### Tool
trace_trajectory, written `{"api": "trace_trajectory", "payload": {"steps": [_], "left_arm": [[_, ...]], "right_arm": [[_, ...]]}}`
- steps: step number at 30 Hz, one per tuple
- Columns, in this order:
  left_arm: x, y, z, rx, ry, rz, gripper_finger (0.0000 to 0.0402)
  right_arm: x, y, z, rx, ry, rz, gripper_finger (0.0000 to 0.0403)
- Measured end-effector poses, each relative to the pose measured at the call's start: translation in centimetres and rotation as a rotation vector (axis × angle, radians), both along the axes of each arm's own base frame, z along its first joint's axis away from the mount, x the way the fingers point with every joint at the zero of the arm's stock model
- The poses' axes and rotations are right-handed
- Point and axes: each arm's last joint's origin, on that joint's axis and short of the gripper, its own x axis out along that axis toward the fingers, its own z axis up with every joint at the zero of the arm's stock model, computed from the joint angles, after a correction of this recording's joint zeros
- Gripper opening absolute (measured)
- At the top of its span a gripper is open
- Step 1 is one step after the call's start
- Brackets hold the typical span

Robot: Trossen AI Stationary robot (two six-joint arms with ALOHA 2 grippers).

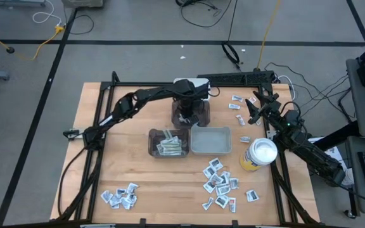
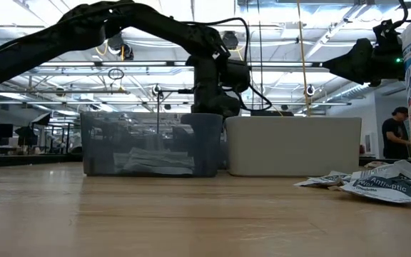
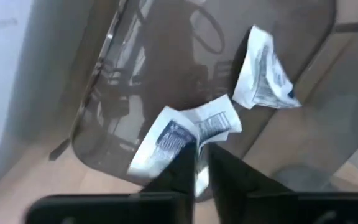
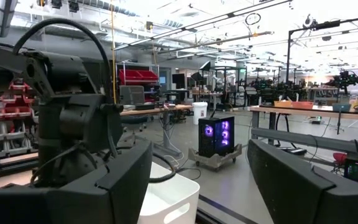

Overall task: Pick & Place First Aid Supplies
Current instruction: Put the white alcohol pad into the top black bin

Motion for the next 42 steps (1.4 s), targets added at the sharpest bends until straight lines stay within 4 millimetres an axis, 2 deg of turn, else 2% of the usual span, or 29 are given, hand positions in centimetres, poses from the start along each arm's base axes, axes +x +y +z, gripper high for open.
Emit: {"api": "trace_trajectory", "payload": {"steps": [6,8,11,15,20,26,29,33,42], "left_arm": [[-0.1,0.0,0.4,0.019,-0.001,0.009,0.0186],[-0.6,0.0,1.2,0.048,0.022,0.01,0.0227],[-1.2,-0.6,3.5,0.084,0.013,0.027,0.0272],[-2.0,-2.7,6.5,0.085,0.002,0.059,0.031],[-2.8,-5.7,7.8,0.072,0.05,0.097,0.0329],[-5.1,-11.1,8.3,0.074,0.003,0.1,0.0331],[-7.1,-14.0,8.7,0.069,-0.051,0.131,0.0331],[-10.1,-17.8,8.3,0.05,-0.056,0.192,0.0331],[-17.2,-24.9,6.6,0.0,0.063,0.328,0.0331]], "right_arm": [[0.0,0.0,0.0,0.0,0.0,0.0,0.0263],[0.0,0.0,0.0,0.0,0.0,0.0,0.0263],[0.0,0.0,0.0,0.0,0.0,0.0,0.0263],[0.0,0.0,0.0,0.0,0.0,0.0,0.0263],[0.0,0.0,0.0,0.0,0.0,0.0,0.0263],[0.0,0.0,0.0,0.0,0.0,0.0,0.0263],[0.0,0.0,0.0,0.0,0.0,0.0,0.0263],[0.0,0.0,0.0,0.0,0.0,0.0,0.0263],[0.0,0.0,0.0,0.0,0.0,0.0,0.0263]]}}
